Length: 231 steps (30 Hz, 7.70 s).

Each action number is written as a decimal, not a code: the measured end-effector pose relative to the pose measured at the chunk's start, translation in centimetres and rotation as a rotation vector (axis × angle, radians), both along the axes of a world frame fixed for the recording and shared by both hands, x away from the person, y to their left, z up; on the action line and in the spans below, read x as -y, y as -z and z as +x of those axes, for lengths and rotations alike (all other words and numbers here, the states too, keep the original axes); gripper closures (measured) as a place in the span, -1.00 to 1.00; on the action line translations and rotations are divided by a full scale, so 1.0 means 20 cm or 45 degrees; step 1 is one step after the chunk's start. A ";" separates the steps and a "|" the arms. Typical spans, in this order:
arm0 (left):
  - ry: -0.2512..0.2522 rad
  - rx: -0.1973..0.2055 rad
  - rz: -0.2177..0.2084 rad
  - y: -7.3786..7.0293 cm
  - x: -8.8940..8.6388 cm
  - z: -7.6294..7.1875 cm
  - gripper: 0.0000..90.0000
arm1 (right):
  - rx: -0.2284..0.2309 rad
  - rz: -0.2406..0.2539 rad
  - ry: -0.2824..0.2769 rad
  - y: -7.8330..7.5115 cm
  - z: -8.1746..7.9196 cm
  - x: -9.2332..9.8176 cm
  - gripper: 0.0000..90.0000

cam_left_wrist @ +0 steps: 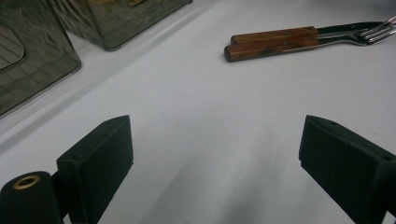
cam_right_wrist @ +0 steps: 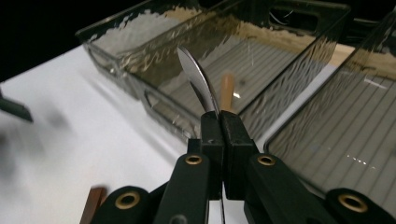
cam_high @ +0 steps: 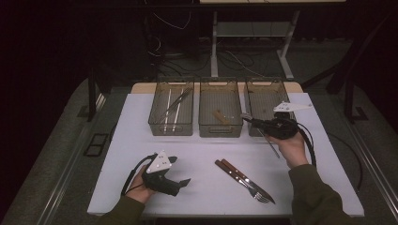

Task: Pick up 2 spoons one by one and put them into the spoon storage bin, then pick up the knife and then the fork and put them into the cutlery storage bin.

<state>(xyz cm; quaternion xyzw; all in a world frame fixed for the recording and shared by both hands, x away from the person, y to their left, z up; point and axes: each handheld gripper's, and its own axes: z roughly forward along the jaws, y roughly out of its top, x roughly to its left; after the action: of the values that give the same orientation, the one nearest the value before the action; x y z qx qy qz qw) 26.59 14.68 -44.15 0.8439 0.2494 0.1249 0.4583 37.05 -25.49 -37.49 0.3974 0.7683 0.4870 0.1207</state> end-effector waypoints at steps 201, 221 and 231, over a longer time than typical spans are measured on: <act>-0.001 -0.004 0.011 0.00 0.00 0.00 -0.80 | -0.216 -0.443 -0.427 0.33 -0.65 -0.23 1.00; -0.002 -0.006 0.007 0.00 0.01 0.00 -0.80 | -0.191 -0.490 -0.369 0.33 -0.61 -0.17 1.00; -0.001 -0.008 0.007 0.00 0.00 0.00 -0.80 | -0.231 -0.420 -0.424 0.33 -0.60 -0.15 0.68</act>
<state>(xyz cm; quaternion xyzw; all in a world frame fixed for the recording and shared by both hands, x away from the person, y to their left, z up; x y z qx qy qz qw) 26.56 14.58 -44.17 0.8454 0.2510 0.1232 0.4552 25.07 -22.45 -44.06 0.2824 0.9000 0.3304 0.0326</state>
